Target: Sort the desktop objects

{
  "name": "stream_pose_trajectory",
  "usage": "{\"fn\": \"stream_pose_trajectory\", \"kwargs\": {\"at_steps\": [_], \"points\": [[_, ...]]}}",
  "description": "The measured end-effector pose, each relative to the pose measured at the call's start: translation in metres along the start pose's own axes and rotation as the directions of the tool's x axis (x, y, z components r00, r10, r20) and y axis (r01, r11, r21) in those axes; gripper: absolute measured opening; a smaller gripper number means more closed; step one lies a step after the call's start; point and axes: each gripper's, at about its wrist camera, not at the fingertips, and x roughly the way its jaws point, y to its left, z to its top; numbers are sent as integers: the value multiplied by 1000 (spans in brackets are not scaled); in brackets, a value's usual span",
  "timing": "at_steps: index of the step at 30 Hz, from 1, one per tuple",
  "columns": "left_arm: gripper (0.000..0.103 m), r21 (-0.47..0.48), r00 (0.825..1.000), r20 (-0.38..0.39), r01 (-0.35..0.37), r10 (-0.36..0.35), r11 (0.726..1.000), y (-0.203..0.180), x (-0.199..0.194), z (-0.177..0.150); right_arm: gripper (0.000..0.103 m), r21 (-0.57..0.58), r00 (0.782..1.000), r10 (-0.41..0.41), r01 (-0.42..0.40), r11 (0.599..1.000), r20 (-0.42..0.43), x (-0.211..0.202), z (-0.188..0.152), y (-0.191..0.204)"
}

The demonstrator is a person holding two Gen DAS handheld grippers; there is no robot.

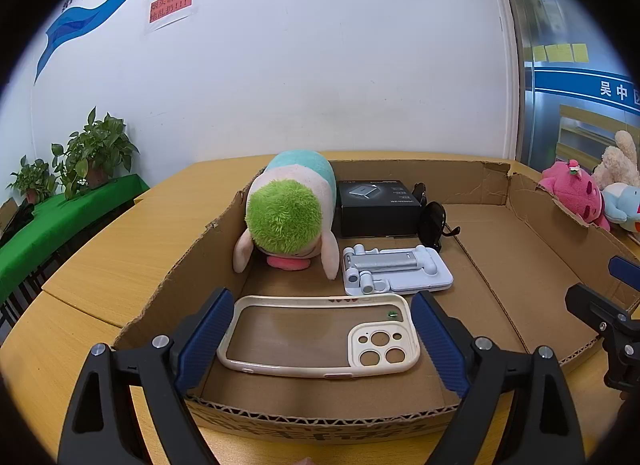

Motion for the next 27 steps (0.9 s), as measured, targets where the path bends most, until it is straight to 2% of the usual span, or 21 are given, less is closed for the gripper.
{"fn": "stream_pose_trajectory", "kwargs": {"at_steps": [27], "points": [[90,0,1000,0,0,0,1000,0,0,0,103,1,1000,-3,3,1000,-1,0,0,0]]}}
